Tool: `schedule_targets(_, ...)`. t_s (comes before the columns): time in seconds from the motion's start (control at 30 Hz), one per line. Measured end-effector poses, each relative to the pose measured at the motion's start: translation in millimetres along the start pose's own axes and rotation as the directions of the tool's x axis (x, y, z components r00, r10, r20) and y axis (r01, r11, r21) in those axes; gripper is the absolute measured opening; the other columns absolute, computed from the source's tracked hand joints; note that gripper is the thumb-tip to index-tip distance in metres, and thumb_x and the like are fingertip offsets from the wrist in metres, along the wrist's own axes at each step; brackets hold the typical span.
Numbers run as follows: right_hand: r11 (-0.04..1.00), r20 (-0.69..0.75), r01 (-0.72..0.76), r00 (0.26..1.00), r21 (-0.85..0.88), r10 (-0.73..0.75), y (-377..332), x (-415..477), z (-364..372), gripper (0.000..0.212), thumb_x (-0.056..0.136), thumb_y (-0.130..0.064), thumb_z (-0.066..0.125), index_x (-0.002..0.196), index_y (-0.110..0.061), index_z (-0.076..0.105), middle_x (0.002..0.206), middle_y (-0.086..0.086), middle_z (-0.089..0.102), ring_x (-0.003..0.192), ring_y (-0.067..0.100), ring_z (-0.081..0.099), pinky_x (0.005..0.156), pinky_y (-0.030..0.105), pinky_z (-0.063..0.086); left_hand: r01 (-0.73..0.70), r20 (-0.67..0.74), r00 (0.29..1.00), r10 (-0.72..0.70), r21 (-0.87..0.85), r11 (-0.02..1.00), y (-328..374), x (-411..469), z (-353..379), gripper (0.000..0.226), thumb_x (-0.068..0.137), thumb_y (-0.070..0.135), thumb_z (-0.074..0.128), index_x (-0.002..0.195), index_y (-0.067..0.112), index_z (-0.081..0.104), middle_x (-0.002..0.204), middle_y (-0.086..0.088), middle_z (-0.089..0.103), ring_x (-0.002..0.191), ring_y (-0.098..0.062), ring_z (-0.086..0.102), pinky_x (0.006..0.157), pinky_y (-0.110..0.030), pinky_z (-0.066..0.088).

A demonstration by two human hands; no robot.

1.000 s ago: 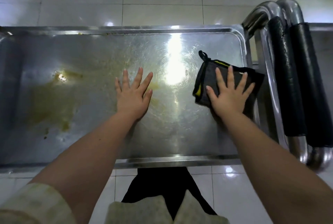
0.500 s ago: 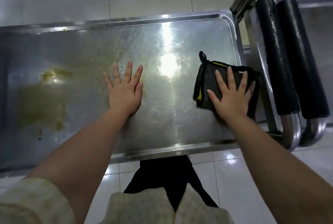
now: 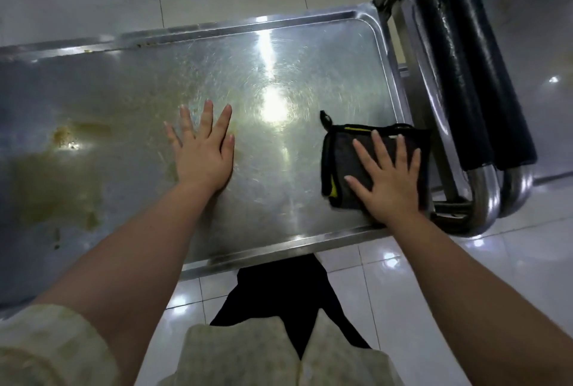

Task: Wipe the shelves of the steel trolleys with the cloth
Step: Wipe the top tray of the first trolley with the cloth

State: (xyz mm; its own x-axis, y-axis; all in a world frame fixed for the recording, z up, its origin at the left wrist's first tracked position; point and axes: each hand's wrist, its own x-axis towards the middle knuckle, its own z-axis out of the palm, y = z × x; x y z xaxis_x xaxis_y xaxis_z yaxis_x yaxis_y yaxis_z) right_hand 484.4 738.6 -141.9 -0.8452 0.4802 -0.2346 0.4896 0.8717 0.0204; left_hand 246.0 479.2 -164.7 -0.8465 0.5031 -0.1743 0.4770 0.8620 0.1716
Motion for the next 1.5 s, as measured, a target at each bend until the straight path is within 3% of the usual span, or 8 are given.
schedule_targets(0.1,0.999,0.008,-0.033,0.999,-0.010,0.033,-16,-19,4,0.072,0.088,-0.073,0.015,0.153,-0.046,0.002,0.165,-0.005,-0.002,0.148,0.040,-0.008,0.115,0.063,-0.006,0.000,-0.005,1.000,0.000,0.006,1.000,3,-1,1,0.055,0.100,0.050,0.015,0.154,0.045,0.008,0.165,0.005,0.005,0.149,-0.039,-0.005,0.114,-0.063,-0.012)
schedule_targets(0.27,0.951,-0.033,0.306,0.952,0.040,-0.305,-126,-40,10,0.072,0.088,-0.073,0.032,0.153,-0.043,0.022,0.164,-0.003,0.013,0.148,0.045,0.001,0.113,0.069,0.004,-0.009,-0.013,1.000,0.009,0.002,1.000,1,0,0,0.054,0.102,0.046,0.022,0.155,0.042,0.011,0.165,0.004,0.006,0.149,-0.040,-0.003,0.114,-0.065,-0.009)
schedule_targets(0.37,0.910,-0.043,0.413,0.910,0.033,-0.412,-125,-35,8,0.071,0.089,-0.073,0.034,0.152,-0.044,0.021,0.164,-0.006,0.014,0.149,0.039,0.003,0.115,0.067,0.004,-0.010,-0.003,1.000,0.010,0.002,1.000,1,1,-1,0.054,0.101,0.048,0.019,0.154,0.044,0.010,0.165,0.005,0.006,0.150,-0.039,-0.003,0.115,-0.065,-0.009)
schedule_targets(0.63,0.999,0.035,0.024,0.999,-0.021,-0.024,13,-31,2,0.071,0.089,-0.074,0.013,0.153,-0.044,0.007,0.165,-0.005,0.002,0.149,0.037,-0.006,0.115,0.064,0.000,-0.008,0.008,1.000,0.008,0.009,1.000,2,1,0,0.055,0.099,0.051,0.013,0.154,0.045,0.006,0.165,0.006,0.002,0.150,-0.038,-0.005,0.114,-0.063,-0.012)
schedule_targets(0.7,0.999,0.031,0.036,0.999,-0.005,-0.036,-18,-35,2,0.071,0.088,-0.072,0.019,0.153,-0.043,0.008,0.165,-0.004,0.002,0.148,0.042,-0.004,0.115,0.066,0.000,-0.003,0.005,1.000,0.003,0.005,1.000,1,1,-1,0.055,0.100,0.050,0.015,0.154,0.045,0.006,0.165,0.006,0.002,0.149,-0.038,-0.005,0.114,-0.063,-0.012)
schedule_targets(0.87,0.935,0.016,0.354,0.935,0.025,-0.355,-126,-51,6,0.072,0.090,-0.070,0.034,0.154,-0.041,0.020,0.164,-0.001,0.012,0.148,0.046,0.001,0.113,0.070,0.004,0.002,0.038,0.999,-0.002,-0.004,1.000,2,0,-10,0.054,0.103,0.048,0.021,0.155,0.044,0.006,0.165,0.007,-0.001,0.149,-0.036,-0.009,0.114,-0.062,-0.015)
schedule_targets(1.2,0.924,0.042,0.381,0.923,0.037,-0.382,-133,-43,6,0.069,0.092,-0.072,0.029,0.154,-0.044,0.015,0.165,-0.004,0.008,0.149,0.041,0.001,0.112,0.071,0.003,0.043,0.040,0.998,-0.045,0.032,0.999,-64,26,-22,0.054,0.102,0.055,0.016,0.153,0.047,0.002,0.165,0.007,-0.003,0.150,-0.033,-0.012,0.111,-0.067,-0.016)
schedule_targets(1.5,0.982,0.031,0.172,0.984,0.078,-0.175,-190,225,-46,0.068,0.088,-0.076,0.008,0.150,-0.052,-0.007,0.164,-0.011,-0.012,0.148,0.038,-0.015,0.111,0.068,-0.012,0.016,-0.036,0.999,-0.015,0.040,0.999,-74,28,-9,0.055,0.100,0.055,0.015,0.154,0.045,0.008,0.165,0.007,0.002,0.151,-0.031,-0.004,0.111,-0.062,-0.016)
